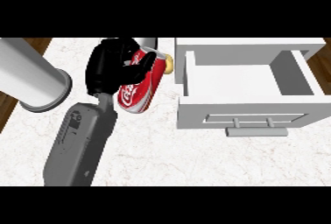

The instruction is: Pick up the can, place it into the drawer and close the drawer

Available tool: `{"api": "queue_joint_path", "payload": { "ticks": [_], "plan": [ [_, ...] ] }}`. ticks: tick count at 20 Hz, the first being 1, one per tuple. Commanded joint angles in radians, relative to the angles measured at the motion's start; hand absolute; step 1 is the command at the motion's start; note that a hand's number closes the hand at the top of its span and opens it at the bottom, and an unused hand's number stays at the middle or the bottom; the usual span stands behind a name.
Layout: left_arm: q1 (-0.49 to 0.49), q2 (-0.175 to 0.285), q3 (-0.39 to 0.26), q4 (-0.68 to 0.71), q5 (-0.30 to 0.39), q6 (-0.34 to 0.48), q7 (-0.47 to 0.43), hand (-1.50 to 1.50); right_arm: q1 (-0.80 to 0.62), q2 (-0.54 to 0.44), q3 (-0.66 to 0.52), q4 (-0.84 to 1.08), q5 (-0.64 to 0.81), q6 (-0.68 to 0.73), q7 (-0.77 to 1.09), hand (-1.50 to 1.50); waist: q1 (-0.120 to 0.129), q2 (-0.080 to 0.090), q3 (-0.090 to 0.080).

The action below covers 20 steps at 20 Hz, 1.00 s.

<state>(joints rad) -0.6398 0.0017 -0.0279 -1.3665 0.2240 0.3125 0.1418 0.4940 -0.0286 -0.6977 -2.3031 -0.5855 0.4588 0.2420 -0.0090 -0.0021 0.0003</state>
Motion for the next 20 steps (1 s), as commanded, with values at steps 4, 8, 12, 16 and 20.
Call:
{"api": "queue_joint_path", "payload": {
  "ticks": [4,8,12,16,20],
  "plan": [
    [-0.171,-0.002,-0.051,0.085,0.0,0.109,0.044,1.5,-0.004,0.027,0.053,-0.002,0.071,-0.016,-0.03,-1.5,-0.006,0.003,0.0],
    [-0.29,-0.002,-0.048,0.127,-0.009,0.149,0.112,1.5,-0.068,-0.031,-0.006,0.044,0.0,0.005,0.018,-1.5,-0.004,0.003,0.0],
    [-0.405,-0.002,-0.073,0.29,0.066,0.207,0.036,1.5,-0.033,0.028,0.069,-0.017,0.062,-0.026,-0.006,-1.5,-0.021,0.006,0.0],
    [-0.442,-0.002,-0.149,0.332,0.115,0.27,-0.009,1.5,-0.036,0.028,0.02,0.014,0.03,0.023,0.002,-1.5,-0.02,0.004,0.0],
    [-0.513,-0.002,-0.141,0.395,0.144,0.268,0.007,1.5,-0.07,0.028,0.049,0.041,0.097,-0.002,-0.029,-1.5,-0.013,0.004,0.0]
  ]
}}
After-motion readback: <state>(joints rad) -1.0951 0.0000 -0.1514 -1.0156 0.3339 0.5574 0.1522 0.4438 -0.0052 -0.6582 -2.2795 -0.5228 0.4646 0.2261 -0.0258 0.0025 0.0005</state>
